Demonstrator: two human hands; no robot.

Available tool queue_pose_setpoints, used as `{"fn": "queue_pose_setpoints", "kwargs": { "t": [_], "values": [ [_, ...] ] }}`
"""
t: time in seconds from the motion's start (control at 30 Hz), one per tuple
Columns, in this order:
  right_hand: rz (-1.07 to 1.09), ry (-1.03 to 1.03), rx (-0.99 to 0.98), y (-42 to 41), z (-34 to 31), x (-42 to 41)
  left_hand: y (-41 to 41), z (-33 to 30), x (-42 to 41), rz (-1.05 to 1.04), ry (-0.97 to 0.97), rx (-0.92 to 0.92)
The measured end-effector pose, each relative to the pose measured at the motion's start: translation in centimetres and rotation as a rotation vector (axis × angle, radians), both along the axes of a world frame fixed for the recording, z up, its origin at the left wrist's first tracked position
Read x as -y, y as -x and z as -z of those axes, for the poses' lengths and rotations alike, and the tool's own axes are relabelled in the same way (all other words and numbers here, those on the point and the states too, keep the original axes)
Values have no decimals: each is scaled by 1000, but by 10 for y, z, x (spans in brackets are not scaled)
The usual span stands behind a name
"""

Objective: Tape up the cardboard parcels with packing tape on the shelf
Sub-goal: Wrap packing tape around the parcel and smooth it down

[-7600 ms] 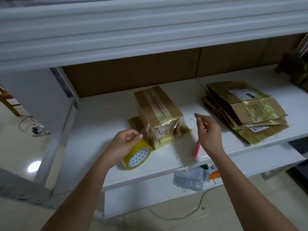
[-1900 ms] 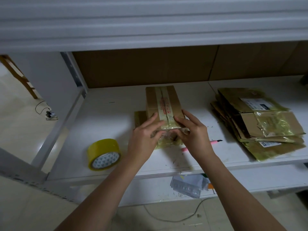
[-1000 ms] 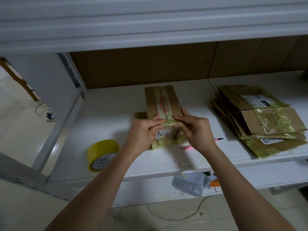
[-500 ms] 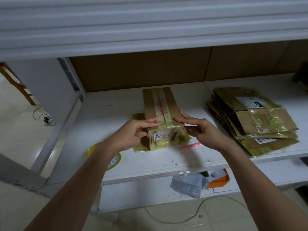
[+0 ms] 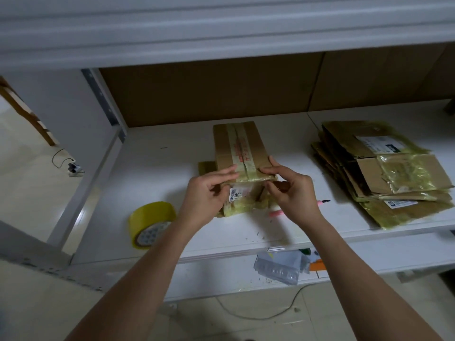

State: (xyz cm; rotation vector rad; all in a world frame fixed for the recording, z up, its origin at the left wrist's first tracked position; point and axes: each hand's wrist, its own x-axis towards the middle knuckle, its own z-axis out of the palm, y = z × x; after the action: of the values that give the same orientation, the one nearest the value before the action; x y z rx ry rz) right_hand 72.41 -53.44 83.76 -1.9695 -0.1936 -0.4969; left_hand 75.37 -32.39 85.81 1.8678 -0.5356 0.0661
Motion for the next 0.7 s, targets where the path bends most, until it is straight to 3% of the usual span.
{"fn": "queue_pose_setpoints", "kwargs": {
  "t": [0.2,0.37,0.6,0.7],
  "values": [
    [-10,35,2,-1,0,3,-3,3,-2,23,14,-21],
    [147,106,139,-4,6,-12,0,6,6,-72,10,51],
    [73,86,38,-1,-7,1,0,-3,2,-7,1,-9],
    [127,112,102,-2,-2,-5,0,-1,5,-43,9,12]
  ]
}}
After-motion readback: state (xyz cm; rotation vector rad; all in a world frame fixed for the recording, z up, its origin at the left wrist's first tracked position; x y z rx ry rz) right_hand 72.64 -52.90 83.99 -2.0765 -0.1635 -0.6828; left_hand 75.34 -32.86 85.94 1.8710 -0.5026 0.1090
